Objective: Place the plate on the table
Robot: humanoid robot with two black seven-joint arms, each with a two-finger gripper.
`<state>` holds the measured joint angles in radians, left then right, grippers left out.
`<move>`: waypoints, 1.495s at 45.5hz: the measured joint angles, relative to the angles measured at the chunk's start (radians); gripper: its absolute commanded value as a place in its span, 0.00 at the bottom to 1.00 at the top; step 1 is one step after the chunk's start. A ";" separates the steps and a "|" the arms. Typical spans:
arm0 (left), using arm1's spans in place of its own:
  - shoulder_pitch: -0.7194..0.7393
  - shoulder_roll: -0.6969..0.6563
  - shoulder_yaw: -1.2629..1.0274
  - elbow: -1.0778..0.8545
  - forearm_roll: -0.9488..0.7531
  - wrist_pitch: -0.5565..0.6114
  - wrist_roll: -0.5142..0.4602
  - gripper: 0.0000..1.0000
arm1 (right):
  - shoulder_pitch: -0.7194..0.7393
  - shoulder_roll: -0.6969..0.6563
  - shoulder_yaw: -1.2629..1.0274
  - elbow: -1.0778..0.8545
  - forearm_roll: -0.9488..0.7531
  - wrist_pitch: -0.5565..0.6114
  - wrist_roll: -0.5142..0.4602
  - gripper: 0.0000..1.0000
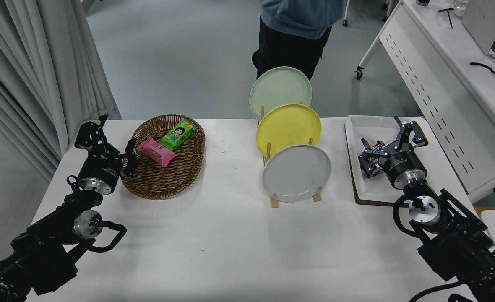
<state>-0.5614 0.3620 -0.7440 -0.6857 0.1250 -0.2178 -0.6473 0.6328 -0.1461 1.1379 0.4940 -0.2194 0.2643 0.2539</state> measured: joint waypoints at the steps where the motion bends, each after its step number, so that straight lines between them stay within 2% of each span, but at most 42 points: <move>1: 0.000 0.000 0.000 0.000 0.000 0.000 0.000 1.00 | -0.001 0.000 0.000 0.000 0.000 0.000 0.000 1.00; 56: 0.000 0.000 0.000 0.000 0.001 0.000 0.000 1.00 | 0.015 -0.009 -0.036 -0.001 0.003 -0.027 -0.004 1.00; 64: 0.000 0.000 0.000 0.000 0.001 0.000 0.000 1.00 | 0.035 -0.045 -0.092 0.001 0.054 -0.041 -0.007 1.00; 68: 0.000 0.000 0.000 0.000 0.001 0.000 0.000 1.00 | 0.067 -0.079 -0.185 0.005 0.132 -0.066 -0.007 1.00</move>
<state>-0.5615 0.3620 -0.7440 -0.6857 0.1258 -0.2178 -0.6473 0.6995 -0.2249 0.9525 0.4994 -0.0872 0.1980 0.2465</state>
